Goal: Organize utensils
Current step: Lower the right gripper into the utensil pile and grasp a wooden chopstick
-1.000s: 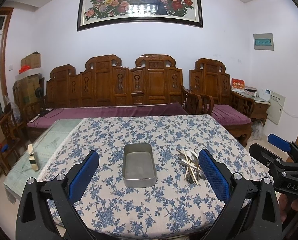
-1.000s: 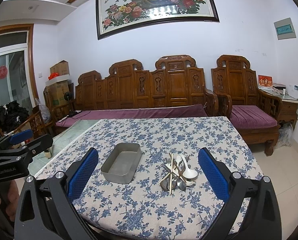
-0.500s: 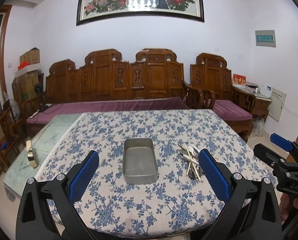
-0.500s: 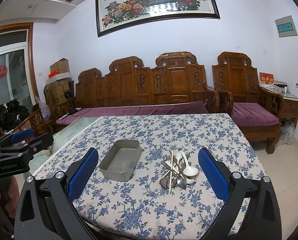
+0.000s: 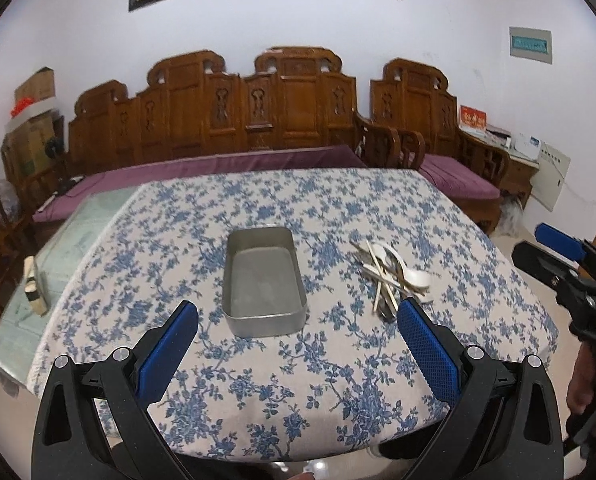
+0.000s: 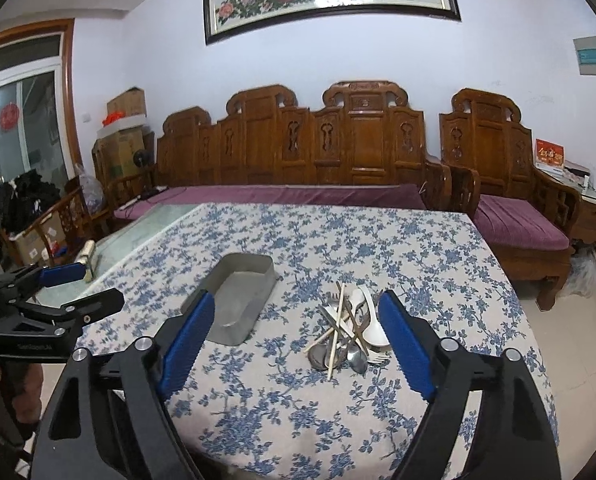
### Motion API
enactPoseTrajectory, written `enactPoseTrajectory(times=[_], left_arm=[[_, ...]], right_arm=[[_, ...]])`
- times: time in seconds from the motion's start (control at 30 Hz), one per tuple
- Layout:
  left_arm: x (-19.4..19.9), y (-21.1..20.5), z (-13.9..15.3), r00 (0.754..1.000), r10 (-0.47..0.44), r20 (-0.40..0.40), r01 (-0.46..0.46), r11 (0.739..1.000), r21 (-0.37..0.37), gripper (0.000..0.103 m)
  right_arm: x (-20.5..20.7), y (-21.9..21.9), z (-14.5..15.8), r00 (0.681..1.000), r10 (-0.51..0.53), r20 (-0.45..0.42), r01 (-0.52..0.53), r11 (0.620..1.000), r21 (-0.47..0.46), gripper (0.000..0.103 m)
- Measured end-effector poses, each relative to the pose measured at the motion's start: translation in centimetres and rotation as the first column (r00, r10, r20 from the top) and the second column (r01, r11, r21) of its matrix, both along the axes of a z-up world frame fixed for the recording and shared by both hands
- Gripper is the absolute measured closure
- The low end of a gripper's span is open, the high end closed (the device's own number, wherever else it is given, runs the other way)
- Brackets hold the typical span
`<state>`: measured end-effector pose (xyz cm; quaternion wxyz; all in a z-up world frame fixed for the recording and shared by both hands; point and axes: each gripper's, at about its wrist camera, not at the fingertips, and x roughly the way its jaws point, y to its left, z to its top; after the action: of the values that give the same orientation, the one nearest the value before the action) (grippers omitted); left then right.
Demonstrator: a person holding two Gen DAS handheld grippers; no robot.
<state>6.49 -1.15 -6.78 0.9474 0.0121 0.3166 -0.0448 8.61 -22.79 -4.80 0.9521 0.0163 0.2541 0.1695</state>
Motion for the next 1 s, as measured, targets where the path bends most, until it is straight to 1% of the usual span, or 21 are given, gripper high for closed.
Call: enactPoseTrajectory(times=[0.1, 0.33, 0.53, 0.6, 0.7, 0.8, 0.93, 1.0], left_arm=[[1.0, -0.1, -0.9, 0.999, -0.026, -0.022, 0.026, 1.000, -0.015, 0.006], [3.2, -1.4, -2.5, 0.995, -0.082, -0.063, 0.081, 0.996, -0.027, 0.006], [5.3, -2.5, -3.6, 0.990, -0.109, -0.094, 0.106, 0.994, -0.032, 0.006], [5.9, -2.8, -4.0, 0.989, -0.113, -0.099, 0.110, 0.993, -0.031, 0.006], [6.9, -3.5, -4.6, 0.986, -0.126, -0.111, 0.123, 0.992, -0.032, 0.006], [7.7, -4.0, -5.2, 0.983, -0.138, -0.124, 0.136, 0.990, -0.026, 0.006], [8.7, -4.4, -6.2, 0.978, -0.150, -0.147, 0.149, 0.989, -0.020, 0.006], [9.0, -4.6, -6.5, 0.976, -0.149, -0.156, 0.149, 0.989, -0.016, 0.006]], right_arm=[[1.5, -0.2, -0.9, 0.999, 0.008, -0.032, -0.009, 1.000, -0.015, 0.027], [4.4, -1.0, -3.1, 0.996, 0.030, -0.088, -0.034, 0.998, -0.045, 0.035], [7.6, -2.8, -5.7, 0.988, 0.034, -0.151, -0.045, 0.997, -0.068, 0.043], [8.6, -3.3, -6.6, 0.983, 0.028, -0.180, -0.041, 0.997, -0.066, 0.050], [10.1, -3.9, -8.2, 0.976, 0.019, -0.219, -0.035, 0.997, -0.069, 0.056], [11.3, -4.2, -10.0, 0.964, 0.022, -0.264, -0.038, 0.998, -0.057, 0.061], [13.1, -4.3, -12.2, 0.949, 0.023, -0.315, -0.042, 0.998, -0.053, 0.064], [14.2, -4.3, -13.2, 0.937, 0.034, -0.347, -0.050, 0.998, -0.036, 0.068]])
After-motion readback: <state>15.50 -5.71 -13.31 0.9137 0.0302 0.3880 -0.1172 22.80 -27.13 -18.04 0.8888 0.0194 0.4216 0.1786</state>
